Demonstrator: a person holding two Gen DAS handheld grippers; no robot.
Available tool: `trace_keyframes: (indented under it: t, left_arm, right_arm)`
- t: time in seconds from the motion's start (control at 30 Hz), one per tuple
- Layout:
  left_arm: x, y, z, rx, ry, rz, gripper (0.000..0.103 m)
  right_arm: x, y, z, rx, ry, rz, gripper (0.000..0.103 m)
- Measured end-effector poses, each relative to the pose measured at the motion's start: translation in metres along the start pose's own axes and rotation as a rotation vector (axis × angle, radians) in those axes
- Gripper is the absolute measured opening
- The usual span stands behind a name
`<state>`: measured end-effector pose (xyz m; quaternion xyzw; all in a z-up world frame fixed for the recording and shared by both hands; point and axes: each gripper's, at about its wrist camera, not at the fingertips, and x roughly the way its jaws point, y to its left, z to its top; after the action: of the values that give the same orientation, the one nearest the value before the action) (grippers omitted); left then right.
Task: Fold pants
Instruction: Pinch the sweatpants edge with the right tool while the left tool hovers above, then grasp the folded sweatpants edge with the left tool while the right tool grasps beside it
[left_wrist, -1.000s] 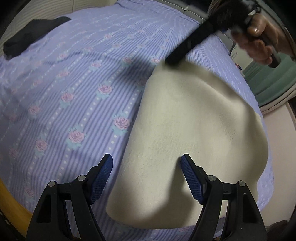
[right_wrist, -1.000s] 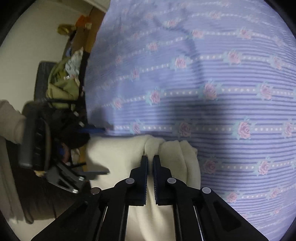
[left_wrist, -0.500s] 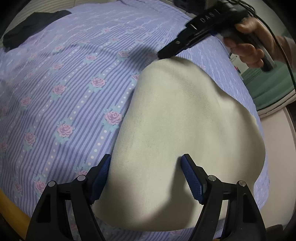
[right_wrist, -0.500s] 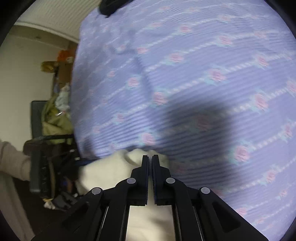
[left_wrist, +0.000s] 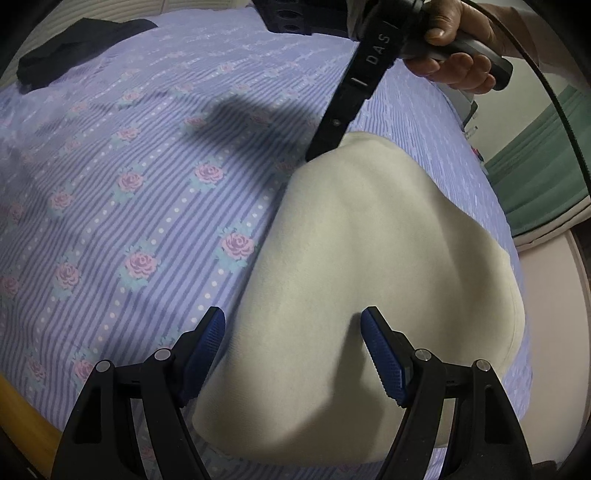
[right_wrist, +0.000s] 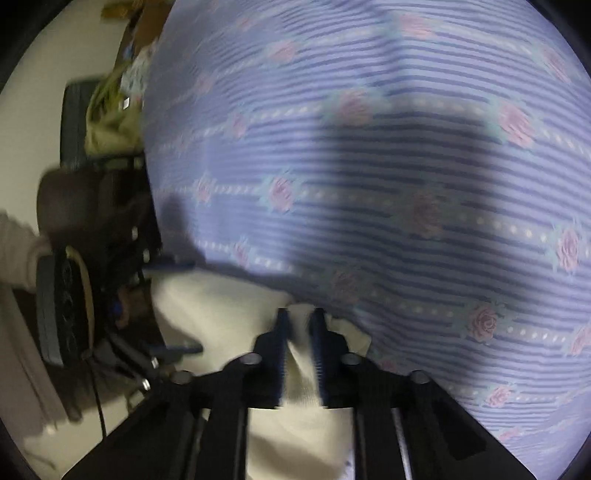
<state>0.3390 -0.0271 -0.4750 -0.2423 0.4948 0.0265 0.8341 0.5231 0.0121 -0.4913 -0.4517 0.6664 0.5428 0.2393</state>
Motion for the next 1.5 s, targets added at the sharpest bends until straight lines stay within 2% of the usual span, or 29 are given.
trace_keyframes:
  t: [0.1, 0.23, 0.4, 0.5, 0.6, 0.67, 0.73, 0.77, 0.83, 0.87, 0.93, 1.0, 1.03, 1.07, 1.13, 1.23, 1.3, 1.4, 1.5]
  left_arm:
    - [-0.001, 0.003, 0.001, -0.007, 0.000, -0.007, 0.075]
    - [-0.001, 0.007, 0.005, -0.036, 0.003, -0.018, 0.075]
    - [0.002, 0.012, 0.008, -0.062, -0.001, -0.013, 0.075]
    - [0.005, 0.009, 0.012, -0.052, 0.003, 0.017, 0.075]
    - [0.006, 0.004, 0.012, -0.042, 0.000, 0.009, 0.075]
    - [0.007, 0.001, 0.010, -0.036, 0.004, 0.004, 0.075]
    - [0.005, -0.003, 0.007, -0.025, 0.003, 0.009, 0.075]
    - [0.004, -0.004, 0.005, -0.020, 0.005, 0.011, 0.075]
    - [-0.002, 0.001, 0.004, -0.024, 0.007, 0.014, 0.075]
    - [-0.005, 0.000, 0.003, -0.025, 0.004, 0.014, 0.075]
    - [-0.015, 0.002, 0.005, -0.012, -0.019, 0.017, 0.075]
    - [-0.021, 0.000, 0.006, 0.014, -0.039, 0.023, 0.075]
    - [-0.023, -0.001, 0.008, 0.025, -0.042, 0.028, 0.075]
    - [-0.026, -0.003, 0.010, 0.039, -0.045, 0.031, 0.075]
    - [-0.031, -0.008, 0.011, 0.074, -0.050, 0.044, 0.075]
    - [-0.038, -0.013, 0.013, 0.129, -0.054, 0.052, 0.075]
    - [-0.043, -0.017, 0.013, 0.163, -0.047, 0.055, 0.075]
    - [-0.046, -0.023, 0.015, 0.186, -0.043, 0.058, 0.076]
    - [-0.043, -0.021, 0.014, 0.162, -0.031, 0.056, 0.076]
  right_arm:
    - [-0.007, -0.008, -0.008, 0.050, -0.022, 0.016, 0.007]
    - [-0.032, -0.026, -0.022, 0.201, -0.163, 0.064, 0.005]
    - [-0.044, -0.047, -0.049, 0.342, -0.255, 0.035, 0.003]
    - [-0.040, -0.064, -0.060, 0.430, -0.295, 0.027, 0.003]
    - [-0.023, -0.068, -0.067, 0.486, -0.323, 0.025, 0.002]
    - [-0.018, -0.074, -0.075, 0.527, -0.373, 0.085, 0.003]
    - [-0.022, -0.076, -0.083, 0.560, -0.434, 0.067, 0.005]
    - [-0.025, -0.076, -0.089, 0.589, -0.467, 0.029, 0.007]
    - [-0.026, -0.079, -0.105, 0.658, -0.507, -0.026, 0.021]
    - [-0.029, -0.076, -0.115, 0.678, -0.559, -0.026, 0.025]
    - [-0.044, -0.061, -0.139, 0.693, -0.687, -0.058, 0.025]
    - [-0.056, -0.041, -0.166, 0.714, -0.808, -0.127, 0.040]
    - [-0.062, -0.023, -0.188, 0.742, -0.903, -0.190, 0.056]
    - [-0.066, -0.006, -0.207, 0.776, -0.973, -0.253, 0.065]
    - [-0.067, 0.016, -0.238, 0.846, -1.060, -0.336, 0.073]
    - [-0.047, 0.064, -0.293, 1.022, -1.188, -0.445, 0.074]
    - [-0.028, 0.089, -0.326, 1.154, -1.240, -0.473, 0.074]
    - [0.014, 0.123, -0.364, 1.324, -1.284, -0.452, 0.076]
    - [0.071, 0.156, -0.393, 1.513, -1.296, -0.420, 0.078]
